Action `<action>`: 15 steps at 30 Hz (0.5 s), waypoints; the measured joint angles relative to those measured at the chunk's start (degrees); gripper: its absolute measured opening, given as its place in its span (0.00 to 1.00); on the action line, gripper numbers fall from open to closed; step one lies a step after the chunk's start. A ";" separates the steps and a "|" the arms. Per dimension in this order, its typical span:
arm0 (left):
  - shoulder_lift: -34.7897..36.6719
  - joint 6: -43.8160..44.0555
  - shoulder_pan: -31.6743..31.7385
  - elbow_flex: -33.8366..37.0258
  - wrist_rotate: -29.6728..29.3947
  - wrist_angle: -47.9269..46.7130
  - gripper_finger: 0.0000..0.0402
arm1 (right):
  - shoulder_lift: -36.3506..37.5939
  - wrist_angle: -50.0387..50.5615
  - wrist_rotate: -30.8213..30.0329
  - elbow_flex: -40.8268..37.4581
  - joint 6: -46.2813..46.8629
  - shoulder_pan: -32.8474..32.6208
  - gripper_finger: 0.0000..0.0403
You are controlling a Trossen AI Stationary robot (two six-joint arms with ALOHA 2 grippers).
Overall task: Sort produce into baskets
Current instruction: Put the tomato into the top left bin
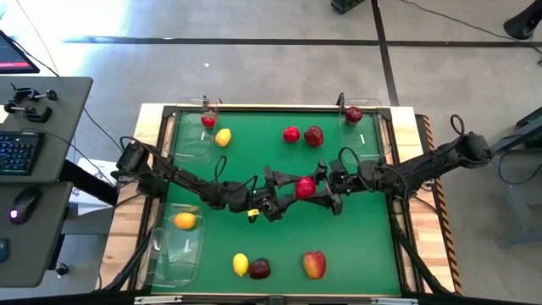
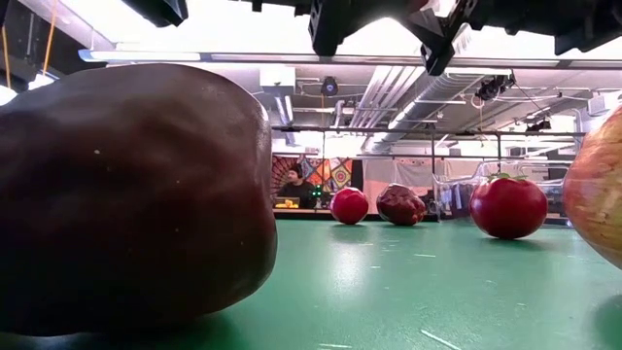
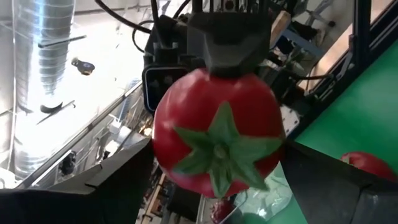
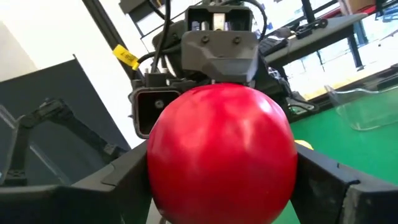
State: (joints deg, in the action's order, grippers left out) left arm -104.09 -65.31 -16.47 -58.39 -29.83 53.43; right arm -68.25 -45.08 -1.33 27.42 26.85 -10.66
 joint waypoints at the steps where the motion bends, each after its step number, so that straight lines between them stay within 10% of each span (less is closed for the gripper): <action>1: 0.00 0.30 -0.05 0.00 0.12 -0.01 0.83 | 0.00 0.18 -0.40 0.00 -0.13 0.00 0.70; 15: 0.20 0.23 -0.79 -3.54 1.23 -5.25 0.83 | -0.11 0.62 -1.44 -0.13 -1.41 0.17 0.70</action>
State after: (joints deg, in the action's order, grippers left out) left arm -103.90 -65.08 -17.26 -61.92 -28.60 48.17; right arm -68.36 -44.45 -2.77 27.29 25.44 -10.48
